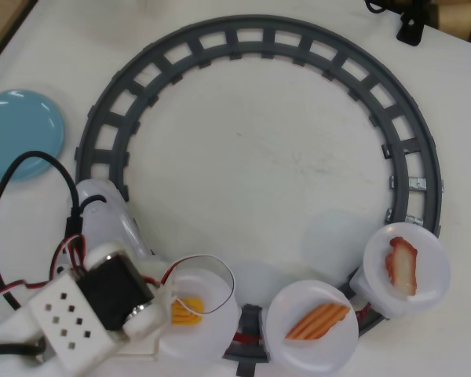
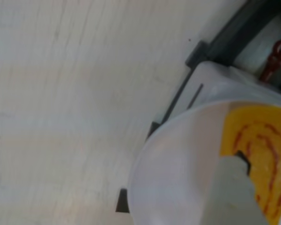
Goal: Pick up the sushi from the Shinkansen and put it on the blue dish
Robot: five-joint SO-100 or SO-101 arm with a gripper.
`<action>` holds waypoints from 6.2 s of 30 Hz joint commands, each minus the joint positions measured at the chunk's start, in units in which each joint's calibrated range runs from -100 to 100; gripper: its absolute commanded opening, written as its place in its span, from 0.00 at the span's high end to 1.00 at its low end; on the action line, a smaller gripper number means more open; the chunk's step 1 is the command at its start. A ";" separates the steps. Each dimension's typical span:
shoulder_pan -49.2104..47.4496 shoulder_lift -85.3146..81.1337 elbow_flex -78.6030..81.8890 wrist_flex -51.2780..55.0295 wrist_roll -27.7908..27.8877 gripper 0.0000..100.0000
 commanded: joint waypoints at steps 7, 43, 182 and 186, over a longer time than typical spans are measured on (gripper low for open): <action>0.77 3.92 0.83 -1.55 -2.54 0.73; -8.56 4.34 -3.14 -0.61 -5.15 0.79; -57.24 59.42 -77.26 1.00 -19.95 0.73; -55.74 53.78 -73.29 1.00 -20.95 0.73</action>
